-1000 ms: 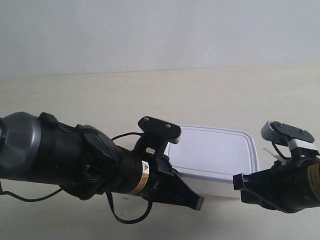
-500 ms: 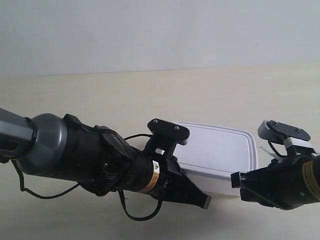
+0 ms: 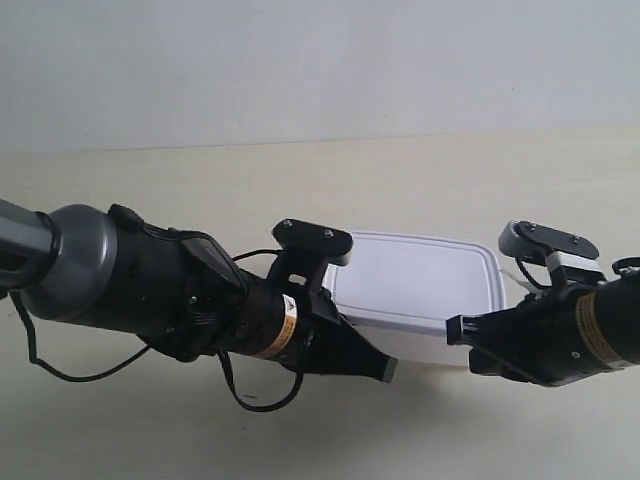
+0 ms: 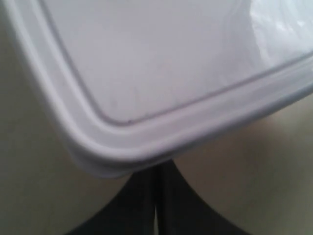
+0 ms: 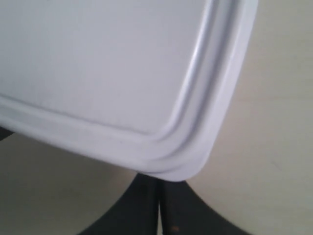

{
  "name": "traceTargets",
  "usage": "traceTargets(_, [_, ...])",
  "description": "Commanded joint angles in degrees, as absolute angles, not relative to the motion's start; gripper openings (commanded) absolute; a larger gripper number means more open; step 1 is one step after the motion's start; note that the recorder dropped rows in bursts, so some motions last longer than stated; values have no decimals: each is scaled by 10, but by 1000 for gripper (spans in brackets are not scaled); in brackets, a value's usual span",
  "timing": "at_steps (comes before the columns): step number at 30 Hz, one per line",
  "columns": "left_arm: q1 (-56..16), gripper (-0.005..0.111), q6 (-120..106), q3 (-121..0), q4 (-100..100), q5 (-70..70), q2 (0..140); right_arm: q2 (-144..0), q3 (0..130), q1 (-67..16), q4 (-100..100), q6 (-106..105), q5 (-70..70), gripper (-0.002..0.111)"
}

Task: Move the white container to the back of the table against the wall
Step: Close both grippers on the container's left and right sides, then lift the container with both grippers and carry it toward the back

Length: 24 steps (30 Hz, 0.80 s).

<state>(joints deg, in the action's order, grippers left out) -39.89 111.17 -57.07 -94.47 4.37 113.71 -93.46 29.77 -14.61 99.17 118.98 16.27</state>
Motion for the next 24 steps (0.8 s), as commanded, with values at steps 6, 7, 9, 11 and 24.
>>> traceTargets(6, [-369, 0, 1079, -577, -943, 49, 1141, -973, 348, -147, 989, 1180, 155, 0])
traceTargets(7, [-366, 0, 1077, -581, -943, 49, 1141, -979, 353, -147, 989, 1180, 153, 0])
traceTargets(9, [-364, 0, 1077, -588, -943, 50, 1142, -987, 363, -147, 989, 1180, 153, 0])
traceTargets(11, [-364, 0, 1074, -595, -943, 52, 1145, -997, 372, -147, 991, 1180, 153, 0])
traceTargets(24, [-361, 0, 1069, -662, -943, 78, 1193, -1033, 405, -147, 999, 1183, 69, 0])
